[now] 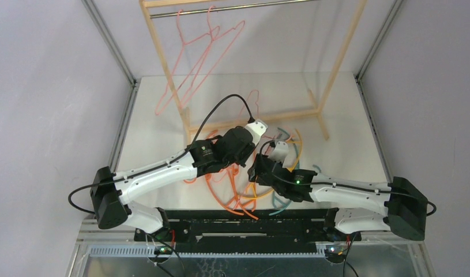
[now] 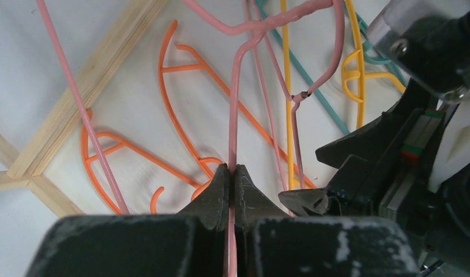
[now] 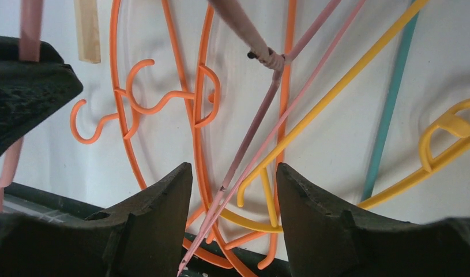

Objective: Organize the hangers

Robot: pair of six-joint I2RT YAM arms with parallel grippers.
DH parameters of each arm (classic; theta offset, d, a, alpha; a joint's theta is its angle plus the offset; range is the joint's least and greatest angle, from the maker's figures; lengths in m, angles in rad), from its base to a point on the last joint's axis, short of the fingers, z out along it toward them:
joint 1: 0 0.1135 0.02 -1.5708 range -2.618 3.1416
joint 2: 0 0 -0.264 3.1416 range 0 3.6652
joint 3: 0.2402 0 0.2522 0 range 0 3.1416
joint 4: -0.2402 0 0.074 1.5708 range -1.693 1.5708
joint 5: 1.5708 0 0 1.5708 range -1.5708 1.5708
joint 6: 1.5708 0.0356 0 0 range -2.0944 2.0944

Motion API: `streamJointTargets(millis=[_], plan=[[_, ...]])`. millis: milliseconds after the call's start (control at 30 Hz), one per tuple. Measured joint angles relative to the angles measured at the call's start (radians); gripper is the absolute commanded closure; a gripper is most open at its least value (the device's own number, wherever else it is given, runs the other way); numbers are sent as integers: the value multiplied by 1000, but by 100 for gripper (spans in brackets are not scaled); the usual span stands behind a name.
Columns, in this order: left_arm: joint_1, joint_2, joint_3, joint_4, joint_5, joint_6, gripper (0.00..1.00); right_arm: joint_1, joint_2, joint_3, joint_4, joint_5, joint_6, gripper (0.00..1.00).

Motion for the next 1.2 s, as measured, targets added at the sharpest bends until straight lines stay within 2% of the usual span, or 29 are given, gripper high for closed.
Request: streamJointTargets(millis=[467, 533, 633, 800, 967, 1200], plan=[[19, -3, 0, 0, 17, -9, 100, 9, 111, 0, 43, 56, 48, 51], [21, -3, 0, 0, 19, -10, 100, 9, 130, 0, 55, 59, 47, 62], [24, -6, -3, -2, 20, -10, 100, 9, 157, 0, 89, 61, 35, 100], [27, -25, -6, -3, 25, -17, 100, 10, 164, 9, 142, 57, 8, 100], [37, -43, -20, 4, 26, -18, 100, 11, 140, 9, 119, 58, -42, 100], [48, -42, -50, 29, 43, -21, 100, 40, -132, 9, -31, 94, -105, 100]])
